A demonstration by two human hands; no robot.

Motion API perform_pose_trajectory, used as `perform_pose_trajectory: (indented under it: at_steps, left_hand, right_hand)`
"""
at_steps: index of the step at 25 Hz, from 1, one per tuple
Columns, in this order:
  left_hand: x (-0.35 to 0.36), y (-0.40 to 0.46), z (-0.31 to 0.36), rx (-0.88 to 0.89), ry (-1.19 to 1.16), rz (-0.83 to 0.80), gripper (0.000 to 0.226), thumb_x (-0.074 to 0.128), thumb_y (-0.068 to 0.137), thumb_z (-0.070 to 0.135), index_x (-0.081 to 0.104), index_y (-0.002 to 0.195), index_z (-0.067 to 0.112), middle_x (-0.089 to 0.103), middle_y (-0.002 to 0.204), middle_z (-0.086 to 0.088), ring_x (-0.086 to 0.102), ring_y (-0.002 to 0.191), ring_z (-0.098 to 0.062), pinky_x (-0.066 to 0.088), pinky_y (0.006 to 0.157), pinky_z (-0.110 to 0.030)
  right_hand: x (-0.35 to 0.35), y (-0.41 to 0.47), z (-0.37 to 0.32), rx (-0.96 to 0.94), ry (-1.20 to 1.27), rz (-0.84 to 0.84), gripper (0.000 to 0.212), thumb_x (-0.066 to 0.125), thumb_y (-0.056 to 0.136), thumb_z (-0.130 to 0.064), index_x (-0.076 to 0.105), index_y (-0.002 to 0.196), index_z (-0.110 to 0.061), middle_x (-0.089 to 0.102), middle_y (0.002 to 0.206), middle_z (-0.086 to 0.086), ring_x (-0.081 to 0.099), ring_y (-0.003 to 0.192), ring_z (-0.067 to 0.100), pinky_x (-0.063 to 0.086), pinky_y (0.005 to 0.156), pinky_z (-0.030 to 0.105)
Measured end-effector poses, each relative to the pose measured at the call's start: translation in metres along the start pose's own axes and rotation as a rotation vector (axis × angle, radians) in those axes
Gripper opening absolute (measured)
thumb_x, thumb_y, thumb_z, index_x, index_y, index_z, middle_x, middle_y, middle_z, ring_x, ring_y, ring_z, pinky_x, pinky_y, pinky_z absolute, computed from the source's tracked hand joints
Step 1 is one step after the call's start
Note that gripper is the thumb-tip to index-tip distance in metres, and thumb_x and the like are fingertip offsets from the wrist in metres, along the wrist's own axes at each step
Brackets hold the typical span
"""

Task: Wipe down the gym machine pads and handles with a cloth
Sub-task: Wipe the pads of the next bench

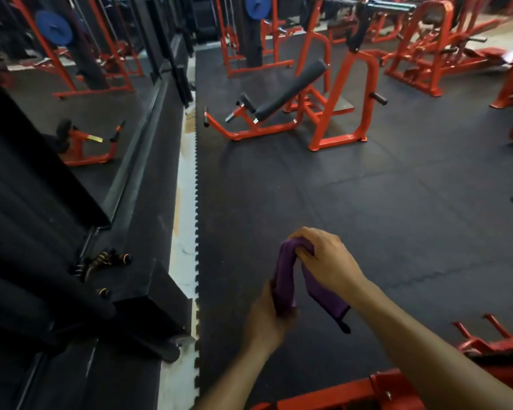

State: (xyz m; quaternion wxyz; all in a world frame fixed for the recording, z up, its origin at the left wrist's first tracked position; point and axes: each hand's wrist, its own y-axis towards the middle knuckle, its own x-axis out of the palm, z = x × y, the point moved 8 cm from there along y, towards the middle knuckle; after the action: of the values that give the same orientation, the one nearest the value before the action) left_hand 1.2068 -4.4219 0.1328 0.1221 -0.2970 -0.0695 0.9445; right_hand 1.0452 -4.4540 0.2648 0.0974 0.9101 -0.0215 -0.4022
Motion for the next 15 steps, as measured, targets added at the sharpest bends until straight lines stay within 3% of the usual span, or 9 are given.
perform_pose_trajectory:
  at_steps: [2, 5, 8, 10, 11, 13, 15]
  left_hand:
    - [-0.003, 0.021, -0.011, 0.029, 0.082, -0.006, 0.017, 0.068, 0.09, 0.028, 0.061, 0.102, 0.037, 0.067, 0.093, 0.012, 0.067, 0.085, -0.011, 0.057, 0.077, -0.034]
    - [-0.033, 0.054, 0.003, 0.152, 0.138, -0.015, 0.012, 0.064, 0.095, 0.021, 0.062, 0.094, 0.033, 0.063, 0.092, 0.011, 0.063, 0.086, -0.015, 0.048, 0.073, -0.031]
    - [-0.047, 0.078, 0.071, 0.401, 0.261, -0.23, 0.016, 0.06, 0.088, 0.03, 0.065, 0.103, 0.031, 0.07, 0.093, 0.014, 0.068, 0.088, -0.008, 0.053, 0.08, -0.032]
    - [-0.033, 0.087, 0.119, 0.498, 0.426, -0.386, 0.023, 0.061, 0.081, 0.035, 0.065, 0.104, 0.034, 0.072, 0.094, 0.014, 0.068, 0.089, -0.01, 0.054, 0.081, -0.033]
    - [-0.024, 0.093, 0.139, 0.537, 0.527, -0.433, 0.025, 0.062, 0.079, 0.04, 0.065, 0.104, 0.037, 0.072, 0.096, 0.013, 0.068, 0.089, -0.012, 0.055, 0.081, -0.033]
    - [-0.009, 0.107, 0.168, 0.569, 0.665, -0.477, 0.026, 0.068, 0.076, 0.042, 0.063, 0.102, 0.039, 0.072, 0.097, 0.012, 0.068, 0.09, -0.016, 0.056, 0.08, -0.035]
    - [-0.003, 0.127, 0.169, 0.508, 0.544, -0.527, 0.035, 0.078, 0.074, 0.039, 0.059, 0.103, 0.039, 0.073, 0.096, 0.01, 0.069, 0.089, -0.014, 0.058, 0.082, -0.037]
  right_hand:
    - [-0.019, 0.004, 0.02, 0.062, -0.013, 0.004, 0.021, 0.058, 0.095, -0.018, 0.064, 0.105, -0.035, 0.067, 0.1, -0.016, 0.062, 0.091, 0.009, 0.053, 0.075, 0.034]
    - [-0.047, -0.002, 0.07, 0.202, -0.167, -0.011, 0.016, 0.056, 0.094, -0.021, 0.063, 0.102, -0.033, 0.068, 0.1, -0.011, 0.062, 0.094, 0.017, 0.051, 0.075, 0.038]
    - [-0.053, -0.015, 0.103, 0.221, -0.393, -0.058, 0.025, 0.06, 0.092, -0.028, 0.063, 0.116, -0.034, 0.061, 0.124, -0.012, 0.053, 0.12, 0.02, 0.042, 0.089, 0.037]
    - [-0.036, -0.02, 0.095, 0.164, -0.22, -0.147, 0.045, 0.067, 0.089, -0.037, 0.055, 0.133, -0.035, 0.053, 0.137, -0.018, 0.045, 0.129, 0.009, 0.039, 0.102, 0.036]
    - [-0.024, -0.021, 0.088, 0.151, -0.11, -0.199, 0.051, 0.069, 0.088, -0.042, 0.052, 0.135, -0.035, 0.055, 0.133, -0.02, 0.048, 0.124, 0.005, 0.04, 0.103, 0.033]
    - [-0.009, -0.015, 0.081, 0.153, 0.014, -0.203, 0.034, 0.07, 0.087, -0.044, 0.058, 0.117, -0.032, 0.065, 0.107, -0.019, 0.06, 0.099, 0.006, 0.049, 0.088, 0.033]
    - [-0.01, -0.008, 0.085, 0.185, 0.049, -0.103, 0.015, 0.07, 0.09, -0.035, 0.058, 0.093, -0.027, 0.063, 0.085, -0.012, 0.058, 0.078, 0.01, 0.05, 0.073, 0.04]
